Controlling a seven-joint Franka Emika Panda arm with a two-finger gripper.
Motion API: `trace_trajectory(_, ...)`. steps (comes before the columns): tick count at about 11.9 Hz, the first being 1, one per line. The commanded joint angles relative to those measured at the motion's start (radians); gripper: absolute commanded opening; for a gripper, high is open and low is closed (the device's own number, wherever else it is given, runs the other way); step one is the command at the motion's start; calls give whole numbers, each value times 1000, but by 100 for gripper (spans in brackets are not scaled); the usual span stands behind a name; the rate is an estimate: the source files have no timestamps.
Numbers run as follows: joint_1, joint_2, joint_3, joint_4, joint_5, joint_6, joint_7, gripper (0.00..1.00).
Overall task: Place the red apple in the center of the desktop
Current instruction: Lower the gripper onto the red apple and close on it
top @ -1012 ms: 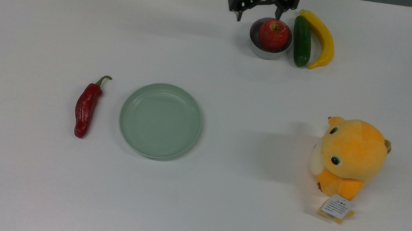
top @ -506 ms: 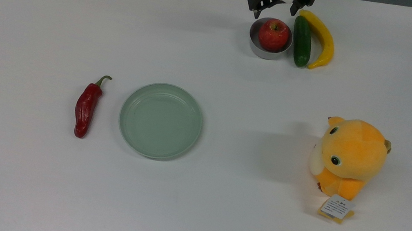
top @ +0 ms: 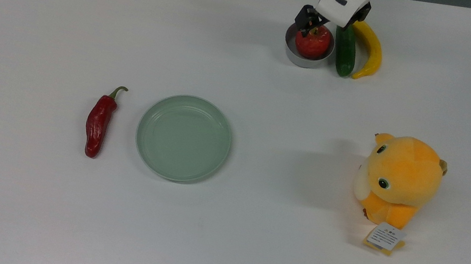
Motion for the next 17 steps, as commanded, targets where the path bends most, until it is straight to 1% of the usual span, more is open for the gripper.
trace_trajectory(1,16,31,-4,-11,-3,50,11,100)
trace_trajectory(2,16,33,-4,-11,-13,55,11,100)
trace_trajectory(3,16,33,-4,-9,-19,55,8,82)
trace_trajectory(4,15,33,-4,-9,-22,54,5,45)
trace_trajectory(5,15,33,-4,-9,-22,53,7,33)
trace_trajectory(6,15,33,-4,-9,-22,53,7,27)
trace_trajectory(8,15,33,-4,-9,-23,53,7,25)
trace_trajectory(14,5,6,-4,-3,-23,38,10,25)
trace_trajectory(17,-16,-40,-4,35,-23,-72,1,25)
